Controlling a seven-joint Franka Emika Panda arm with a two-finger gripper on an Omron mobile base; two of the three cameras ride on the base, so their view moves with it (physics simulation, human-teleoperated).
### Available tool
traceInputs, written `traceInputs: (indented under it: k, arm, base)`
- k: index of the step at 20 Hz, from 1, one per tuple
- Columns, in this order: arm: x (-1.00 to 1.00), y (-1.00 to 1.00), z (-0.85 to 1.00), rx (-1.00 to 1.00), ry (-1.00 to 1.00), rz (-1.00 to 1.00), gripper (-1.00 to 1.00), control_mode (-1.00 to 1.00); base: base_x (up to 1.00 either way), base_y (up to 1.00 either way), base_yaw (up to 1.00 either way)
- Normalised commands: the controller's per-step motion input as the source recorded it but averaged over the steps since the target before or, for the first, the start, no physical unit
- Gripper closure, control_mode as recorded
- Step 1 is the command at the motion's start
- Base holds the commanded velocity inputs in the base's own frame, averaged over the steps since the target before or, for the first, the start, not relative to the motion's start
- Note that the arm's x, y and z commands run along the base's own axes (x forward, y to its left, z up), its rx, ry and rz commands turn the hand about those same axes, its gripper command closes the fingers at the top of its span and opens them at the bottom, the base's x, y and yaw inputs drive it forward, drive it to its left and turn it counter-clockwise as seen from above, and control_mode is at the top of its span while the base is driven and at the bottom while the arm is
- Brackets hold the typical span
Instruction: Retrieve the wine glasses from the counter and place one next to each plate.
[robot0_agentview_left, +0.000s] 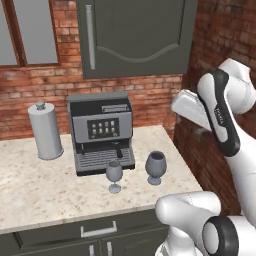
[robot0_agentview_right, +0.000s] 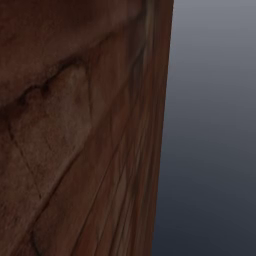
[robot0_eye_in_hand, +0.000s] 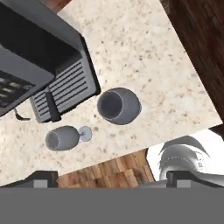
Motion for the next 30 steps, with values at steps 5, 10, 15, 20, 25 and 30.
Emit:
traceInputs:
  k: [5,10,15,20,25,30]
  arm:
    - [-0.02,-0.34,0.03,0.36,0.43,-0.3,-1.0,-1.0]
    - [-0.15,-0.01,-0.1,0.21,0.25,-0.36,-1.0,-1.0]
    - [-0.29,0.0,-0.23,0.12,0.19,-0.39,-1.0,-1.0]
    - [-0.23,0.0,-0.31,0.05,0.26,-0.42,-1.0,-1.0]
    - [-0.02,0.0,-0.29,0.23,0.63,-0.23,-1.0,-1.0]
    - [0.0,-0.07,-0.25,0.2,0.72,-0.18,-1.0,-1.0]
  base:
    - [0.0,0.0,0.0]
    - [0.0,0.0,0.0]
    - [0.0,0.0,0.0]
    - [0.0,0.0,0.0]
    - [0.0,0.0,0.0]
    - [0.0,0.0,0.0]
